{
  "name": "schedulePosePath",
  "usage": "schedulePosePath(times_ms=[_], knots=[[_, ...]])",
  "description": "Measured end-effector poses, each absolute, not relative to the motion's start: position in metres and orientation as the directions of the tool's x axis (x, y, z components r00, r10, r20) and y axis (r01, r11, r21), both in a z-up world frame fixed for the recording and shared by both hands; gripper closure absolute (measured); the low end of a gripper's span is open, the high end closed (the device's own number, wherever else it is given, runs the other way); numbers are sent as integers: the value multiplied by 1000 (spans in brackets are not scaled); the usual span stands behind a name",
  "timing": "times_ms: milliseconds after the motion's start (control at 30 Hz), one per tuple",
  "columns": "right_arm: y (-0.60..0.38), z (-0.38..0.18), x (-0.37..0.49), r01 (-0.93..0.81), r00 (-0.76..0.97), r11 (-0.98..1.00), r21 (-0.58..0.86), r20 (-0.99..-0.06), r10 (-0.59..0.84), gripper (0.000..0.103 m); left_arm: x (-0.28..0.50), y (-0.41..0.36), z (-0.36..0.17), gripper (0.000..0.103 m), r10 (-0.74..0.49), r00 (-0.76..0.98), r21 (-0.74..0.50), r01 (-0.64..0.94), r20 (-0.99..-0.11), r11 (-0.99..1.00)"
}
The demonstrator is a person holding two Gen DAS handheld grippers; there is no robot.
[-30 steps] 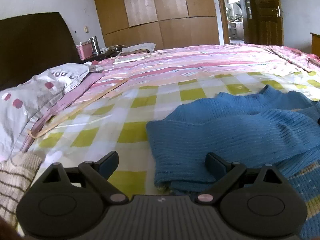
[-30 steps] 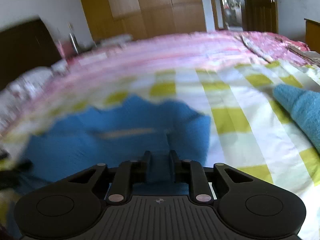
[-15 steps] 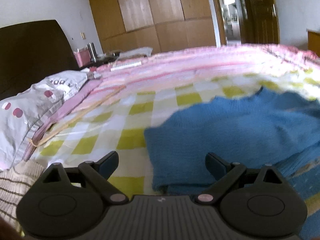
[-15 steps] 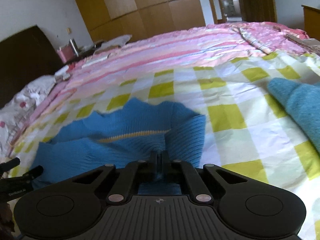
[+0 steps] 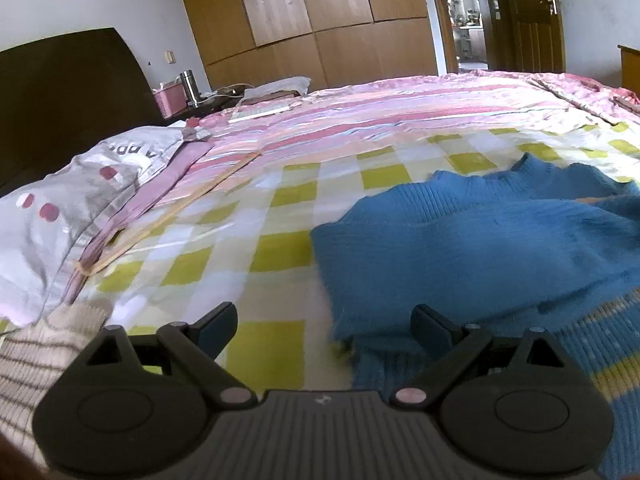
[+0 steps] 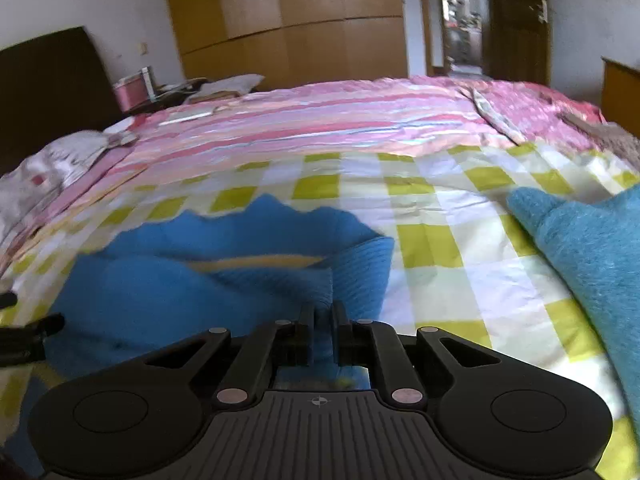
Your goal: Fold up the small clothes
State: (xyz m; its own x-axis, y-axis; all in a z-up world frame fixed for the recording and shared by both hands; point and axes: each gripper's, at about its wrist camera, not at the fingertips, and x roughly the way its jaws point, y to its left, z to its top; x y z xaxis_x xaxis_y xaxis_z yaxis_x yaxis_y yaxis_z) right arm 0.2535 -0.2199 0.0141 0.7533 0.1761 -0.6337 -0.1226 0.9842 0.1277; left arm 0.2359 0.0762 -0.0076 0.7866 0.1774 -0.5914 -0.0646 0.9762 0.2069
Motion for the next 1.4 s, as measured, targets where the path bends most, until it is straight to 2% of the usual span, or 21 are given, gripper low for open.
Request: schedulePosePath(times_ms=[100, 267, 500, 733, 1267, 1400], knots=[[-219, 11, 231, -141, 733, 981, 136, -651, 196, 91, 218, 79, -9, 3, 168, 772, 195, -58, -613, 979], [-218, -14, 206, -136, 641, 981, 138, -742, 194, 90, 189, 76, -23, 3, 158, 733, 206, -25, -662, 978], [-222, -1, 170, -131, 671, 979, 155, -713, 202, 90, 155, 71, -24, 3, 145, 719, 199, -9, -679, 980], [-218, -8, 142, -151, 627, 982, 109, -757, 181, 89, 125, 66, -26, 3, 115, 708, 179, 16, -696, 984], [-227, -9, 82, -116, 641, 989, 88, -754, 143, 86, 82, 68, -26, 3, 66, 706, 127, 34, -705, 991], [-228, -9, 72, -111, 651, 991, 78, -747, 131, 83, 77, 67, -26, 3, 63, 704, 129, 41, -707, 991]])
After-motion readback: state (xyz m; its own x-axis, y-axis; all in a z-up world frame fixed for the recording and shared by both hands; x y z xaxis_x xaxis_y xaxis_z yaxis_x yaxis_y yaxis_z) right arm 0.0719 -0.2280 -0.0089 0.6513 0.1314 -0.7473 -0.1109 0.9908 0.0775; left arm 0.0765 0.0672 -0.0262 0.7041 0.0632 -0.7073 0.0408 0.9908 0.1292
